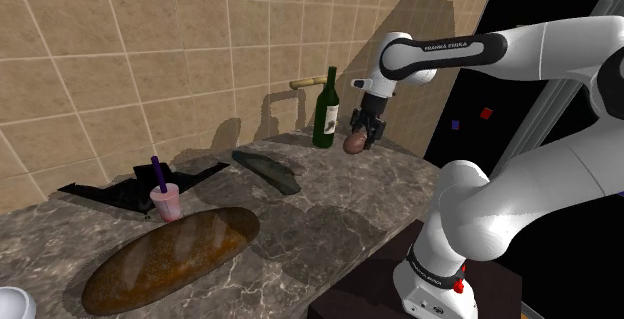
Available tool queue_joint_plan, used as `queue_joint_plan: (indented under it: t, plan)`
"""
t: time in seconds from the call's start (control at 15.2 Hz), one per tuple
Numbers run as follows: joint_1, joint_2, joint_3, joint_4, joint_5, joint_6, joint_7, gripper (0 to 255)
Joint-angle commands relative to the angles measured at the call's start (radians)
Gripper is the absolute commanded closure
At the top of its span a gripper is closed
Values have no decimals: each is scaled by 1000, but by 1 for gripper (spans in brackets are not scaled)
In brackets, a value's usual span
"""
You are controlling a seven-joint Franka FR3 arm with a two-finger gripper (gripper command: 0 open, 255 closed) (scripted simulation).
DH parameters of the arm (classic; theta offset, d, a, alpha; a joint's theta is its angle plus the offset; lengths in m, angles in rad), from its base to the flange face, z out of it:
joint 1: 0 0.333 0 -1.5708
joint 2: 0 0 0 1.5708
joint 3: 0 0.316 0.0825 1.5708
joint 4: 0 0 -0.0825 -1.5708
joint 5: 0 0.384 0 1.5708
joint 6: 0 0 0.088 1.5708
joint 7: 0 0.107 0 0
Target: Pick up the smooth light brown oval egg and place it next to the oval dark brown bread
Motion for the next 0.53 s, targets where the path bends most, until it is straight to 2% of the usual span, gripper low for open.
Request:
queue_joint_plan:
  t: [0.0, 0.33, 0.46]
  plan:
    - [-3, -13, 15, 19, 4, -32, 8, 255]
    - [-2, -27, 43, 73, 17, -100, 23, 255]
    - [16, -11, 54, 79, 34, -87, 40, 255]
